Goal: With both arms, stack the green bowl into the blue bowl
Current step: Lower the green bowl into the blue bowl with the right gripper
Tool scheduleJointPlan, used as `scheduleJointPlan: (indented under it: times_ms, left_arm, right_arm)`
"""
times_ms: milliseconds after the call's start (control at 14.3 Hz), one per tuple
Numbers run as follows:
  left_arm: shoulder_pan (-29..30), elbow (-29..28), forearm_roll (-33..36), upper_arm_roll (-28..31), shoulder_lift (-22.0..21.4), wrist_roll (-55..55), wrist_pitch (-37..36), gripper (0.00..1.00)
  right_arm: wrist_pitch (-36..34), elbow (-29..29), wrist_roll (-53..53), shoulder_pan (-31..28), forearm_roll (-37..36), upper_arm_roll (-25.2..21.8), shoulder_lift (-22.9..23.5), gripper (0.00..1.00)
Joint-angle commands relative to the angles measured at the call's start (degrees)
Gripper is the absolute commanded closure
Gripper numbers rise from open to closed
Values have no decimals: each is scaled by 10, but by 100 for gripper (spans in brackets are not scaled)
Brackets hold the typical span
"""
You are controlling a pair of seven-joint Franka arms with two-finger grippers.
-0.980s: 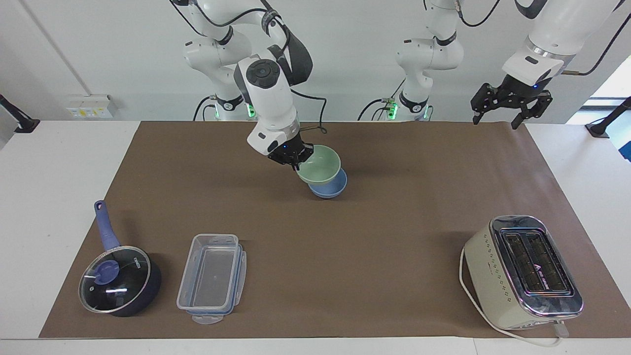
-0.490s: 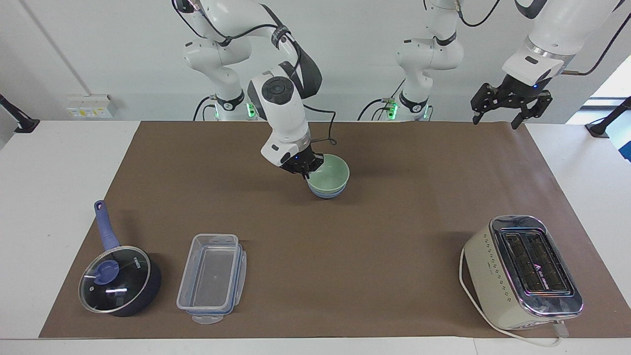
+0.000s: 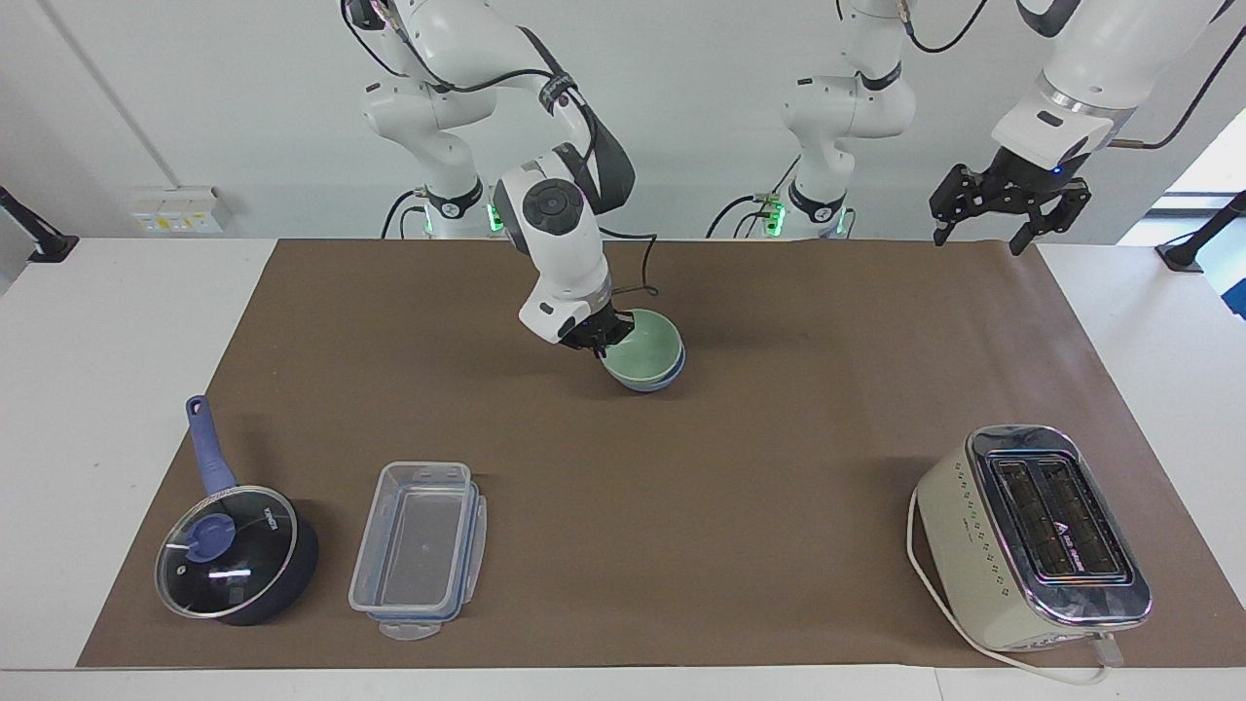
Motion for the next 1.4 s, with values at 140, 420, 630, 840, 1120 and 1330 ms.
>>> scheduleJointPlan:
  times_ms: [140, 420, 630, 840, 1120, 1330]
  left_arm:
    - [5, -15, 9, -4, -14, -5, 0, 0]
    - [5, -15, 9, -4, -14, -5, 0, 0]
    - [5, -15, 9, -4, -14, -5, 0, 0]
    - [5, -15, 9, -4, -14, -5, 0, 0]
    - [5, -15, 9, -4, -14, -5, 0, 0]
    - [5, -15, 9, -4, -14, -5, 0, 0]
  right_arm:
    - [22, -18, -7, 13, 11, 0, -9, 100]
    - [47, -31, -9, 13, 11, 0, -5, 100]
    - [50, -34, -9, 13, 11, 0, -6, 100]
    - [54, -40, -7, 20, 11, 0, -5, 100]
    - [54, -43, -8, 20, 11, 0, -6, 100]
    - [55, -49, -9, 20, 11, 0, -7, 100]
